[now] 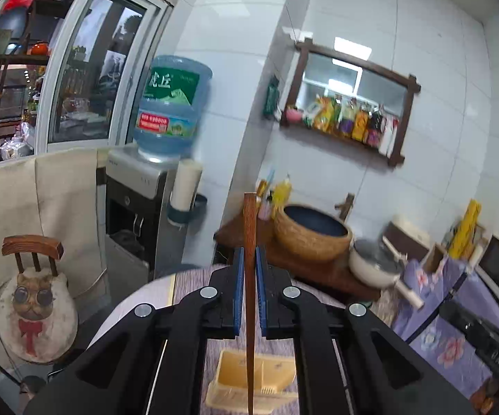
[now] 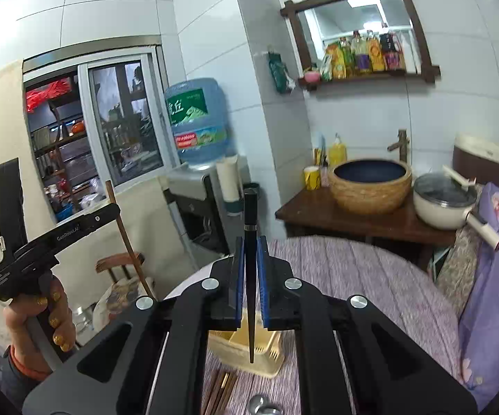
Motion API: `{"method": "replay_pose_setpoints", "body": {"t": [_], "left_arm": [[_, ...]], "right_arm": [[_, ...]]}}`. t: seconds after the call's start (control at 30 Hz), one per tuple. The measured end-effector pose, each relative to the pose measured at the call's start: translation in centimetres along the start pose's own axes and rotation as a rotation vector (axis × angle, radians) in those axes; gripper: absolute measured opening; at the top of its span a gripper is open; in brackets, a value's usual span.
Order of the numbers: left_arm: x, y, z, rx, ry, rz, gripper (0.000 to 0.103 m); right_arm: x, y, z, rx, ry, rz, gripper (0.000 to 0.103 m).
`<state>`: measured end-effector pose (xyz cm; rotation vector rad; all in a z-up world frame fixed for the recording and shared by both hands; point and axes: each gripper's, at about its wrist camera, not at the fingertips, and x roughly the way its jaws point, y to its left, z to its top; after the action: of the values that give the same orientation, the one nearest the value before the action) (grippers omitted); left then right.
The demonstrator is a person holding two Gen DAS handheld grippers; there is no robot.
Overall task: Organize utensils
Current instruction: 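Lift and lower both held chopsticks into the cream utensil holder with both tools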
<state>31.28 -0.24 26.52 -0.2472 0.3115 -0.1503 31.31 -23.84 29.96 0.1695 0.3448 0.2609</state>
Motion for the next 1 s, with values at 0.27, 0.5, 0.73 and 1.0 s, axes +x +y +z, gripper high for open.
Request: {"method": "replay_pose_setpoints", "body": {"t": [0.27,0.5,0.73,1.0], "left_arm": [[4.4,-1.0,-2.3,0.01,-0.061,0.066,0.008],[7.7,0.3,-6.9,0.02,0.047,0.099,0.008],[9.0,1.0,-10.1,0.045,0.12,0.098,0.008],[10.3,1.5,-11.7,0.044,0.19,0.094,0.008]], "right_arm": [[5.5,0.4,-1.0,0.012,0.009,-0.067,0.008],[10.8,-0.3,-6.4,0.023,0.124,-0.082,0.008],[12.9,-1.1,-9.5,0.044,0.183,-0.076,0.008],[12.9,-1.4,-10.1,0.056,0.172,-0.071,0.008]]}}
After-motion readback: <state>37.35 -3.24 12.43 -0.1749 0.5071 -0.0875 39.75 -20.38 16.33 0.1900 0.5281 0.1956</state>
